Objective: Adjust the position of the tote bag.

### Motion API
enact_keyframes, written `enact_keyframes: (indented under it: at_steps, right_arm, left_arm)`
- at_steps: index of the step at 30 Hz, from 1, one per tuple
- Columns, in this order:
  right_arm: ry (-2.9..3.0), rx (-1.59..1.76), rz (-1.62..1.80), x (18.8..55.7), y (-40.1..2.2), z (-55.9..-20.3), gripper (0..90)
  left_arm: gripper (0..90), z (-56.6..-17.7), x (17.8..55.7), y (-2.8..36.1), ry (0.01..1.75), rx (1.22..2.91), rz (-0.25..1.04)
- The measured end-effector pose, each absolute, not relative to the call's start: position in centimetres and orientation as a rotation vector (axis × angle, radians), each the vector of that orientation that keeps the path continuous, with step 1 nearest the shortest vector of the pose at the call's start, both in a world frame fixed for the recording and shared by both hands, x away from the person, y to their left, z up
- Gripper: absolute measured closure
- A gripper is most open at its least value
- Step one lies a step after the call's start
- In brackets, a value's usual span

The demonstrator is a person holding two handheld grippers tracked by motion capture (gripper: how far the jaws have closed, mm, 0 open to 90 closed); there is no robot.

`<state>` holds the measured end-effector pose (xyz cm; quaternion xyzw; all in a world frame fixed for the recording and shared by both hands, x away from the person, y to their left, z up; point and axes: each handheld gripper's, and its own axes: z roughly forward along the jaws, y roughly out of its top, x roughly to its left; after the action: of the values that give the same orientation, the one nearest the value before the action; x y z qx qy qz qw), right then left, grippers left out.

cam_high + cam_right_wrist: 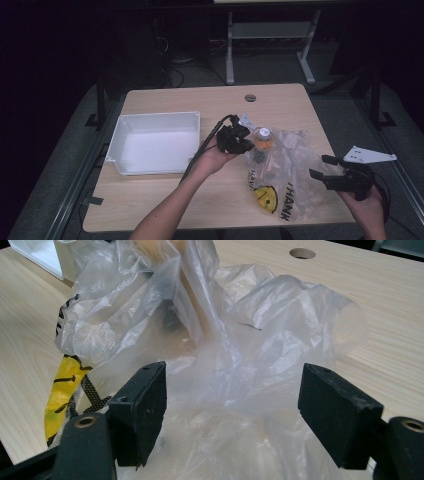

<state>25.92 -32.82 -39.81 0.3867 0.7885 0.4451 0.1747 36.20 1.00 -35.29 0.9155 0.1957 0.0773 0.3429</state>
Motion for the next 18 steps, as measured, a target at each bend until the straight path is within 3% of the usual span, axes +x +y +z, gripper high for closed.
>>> enact_keyframes:
  at_steps: [18]
  right_arm:
    - [2.236,1.098,1.248,25.9,-32.7,-39.8,27.1]
  left_arm:
    - [88.6,-38.1,36.3,4.2,0.636,2.411,0.163]
